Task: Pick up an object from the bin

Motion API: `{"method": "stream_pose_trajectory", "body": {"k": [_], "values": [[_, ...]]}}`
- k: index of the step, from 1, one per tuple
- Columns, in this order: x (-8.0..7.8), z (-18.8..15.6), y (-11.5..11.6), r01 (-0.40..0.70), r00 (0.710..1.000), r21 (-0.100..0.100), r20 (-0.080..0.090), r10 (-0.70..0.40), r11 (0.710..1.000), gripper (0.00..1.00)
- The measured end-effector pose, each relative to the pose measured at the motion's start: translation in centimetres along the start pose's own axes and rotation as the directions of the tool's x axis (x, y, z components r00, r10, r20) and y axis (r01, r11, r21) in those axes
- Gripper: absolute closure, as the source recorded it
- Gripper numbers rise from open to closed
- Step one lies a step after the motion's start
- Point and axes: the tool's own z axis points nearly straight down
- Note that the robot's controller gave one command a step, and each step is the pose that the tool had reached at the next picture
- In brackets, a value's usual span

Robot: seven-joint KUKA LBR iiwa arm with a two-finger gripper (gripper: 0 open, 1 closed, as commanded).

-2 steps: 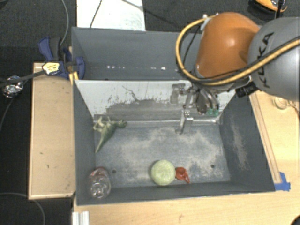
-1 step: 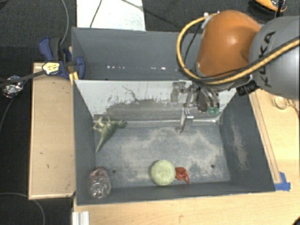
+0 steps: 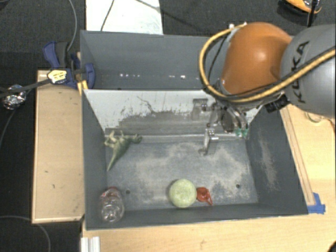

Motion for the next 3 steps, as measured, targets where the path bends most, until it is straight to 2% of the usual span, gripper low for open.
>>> {"method": "stream_pose_trajectory", "body": {"k": [1,2,3], "values": [[3.6,6.1,1.1,0.110,0.994,0.001,-0.002,-0.110,0.994,0.00],[3.9,9.0,4.4,0.157,0.988,-0.001,-0.003,-0.157,0.988,0.00],[5.7,11.4,3.5,0.278,0.961,-0.003,0.004,-0.278,0.961,0.00]]}}
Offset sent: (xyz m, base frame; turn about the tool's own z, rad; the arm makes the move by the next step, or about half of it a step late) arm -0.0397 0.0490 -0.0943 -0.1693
